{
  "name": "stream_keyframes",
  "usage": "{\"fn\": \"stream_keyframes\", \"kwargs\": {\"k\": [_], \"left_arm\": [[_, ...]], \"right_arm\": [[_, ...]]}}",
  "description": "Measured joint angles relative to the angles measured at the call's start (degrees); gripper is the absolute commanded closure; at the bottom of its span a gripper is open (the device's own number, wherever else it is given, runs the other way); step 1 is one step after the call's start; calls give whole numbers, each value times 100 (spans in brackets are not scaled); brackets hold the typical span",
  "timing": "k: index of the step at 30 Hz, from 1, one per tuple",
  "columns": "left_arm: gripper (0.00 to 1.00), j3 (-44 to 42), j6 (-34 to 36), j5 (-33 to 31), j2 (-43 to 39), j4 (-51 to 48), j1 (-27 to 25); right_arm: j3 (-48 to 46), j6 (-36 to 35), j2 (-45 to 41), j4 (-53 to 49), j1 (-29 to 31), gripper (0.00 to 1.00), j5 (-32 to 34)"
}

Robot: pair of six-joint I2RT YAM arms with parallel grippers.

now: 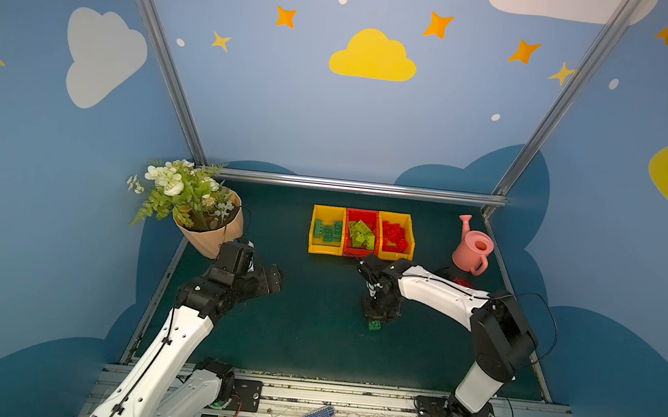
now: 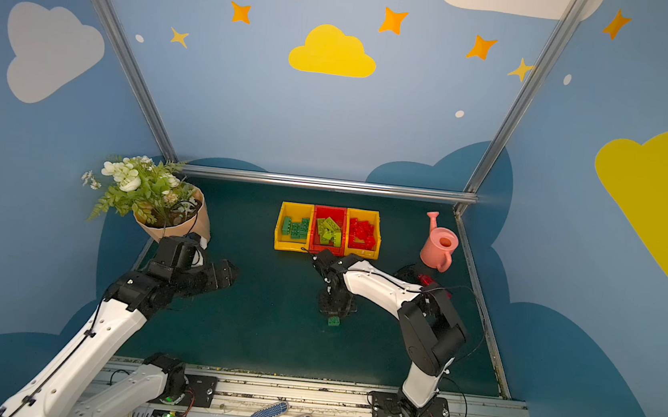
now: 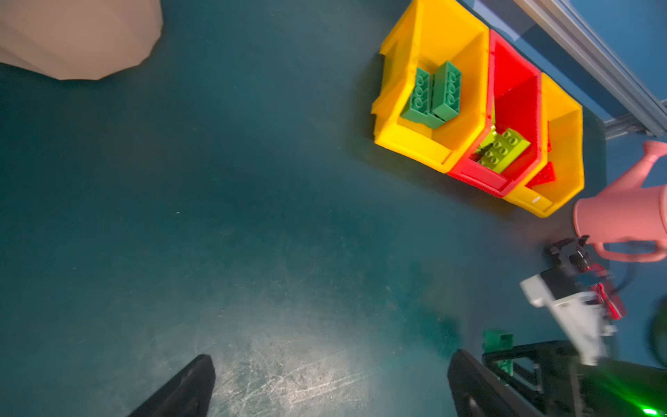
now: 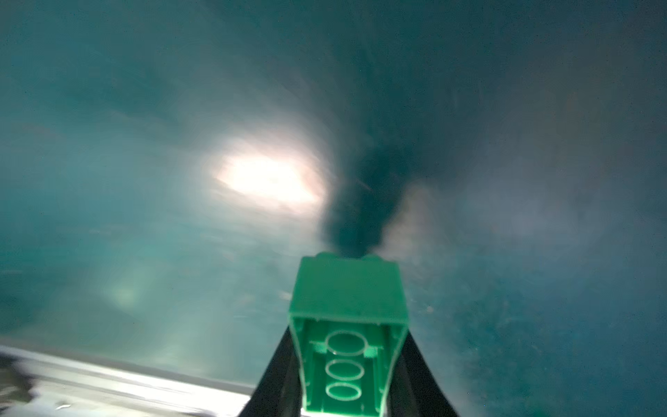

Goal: Sort the legos into containers by color
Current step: 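Carry the green brick into the yellow bin and open the right gripper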

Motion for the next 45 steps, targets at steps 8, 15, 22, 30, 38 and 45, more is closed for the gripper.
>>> {"fn": "stream_keyframes", "kwargs": {"k": [8, 15, 22, 30, 38, 45], "left_arm": [[0, 55, 186, 293, 317, 13, 527], [0, 369, 313, 293, 533, -13, 619], [0, 516, 339, 236, 581, -162, 619], [0, 813, 439, 186, 780, -315, 682], [0, 831, 435, 208, 817, -328, 822], [0, 852, 424, 227, 940, -341, 822]], "right_arm": [[3034, -621, 1405, -348, -46, 84, -142], [5270, -1115, 2970, -752, -280, 83, -315], [6063, -1469, 3602, -695, -575, 81, -385], [6299, -1554, 3792, 81, -815, 79, -507], [7353, -1528, 4557, 407, -879, 79, -713], [7438, -1392, 4697, 439, -920, 35, -914]]}}
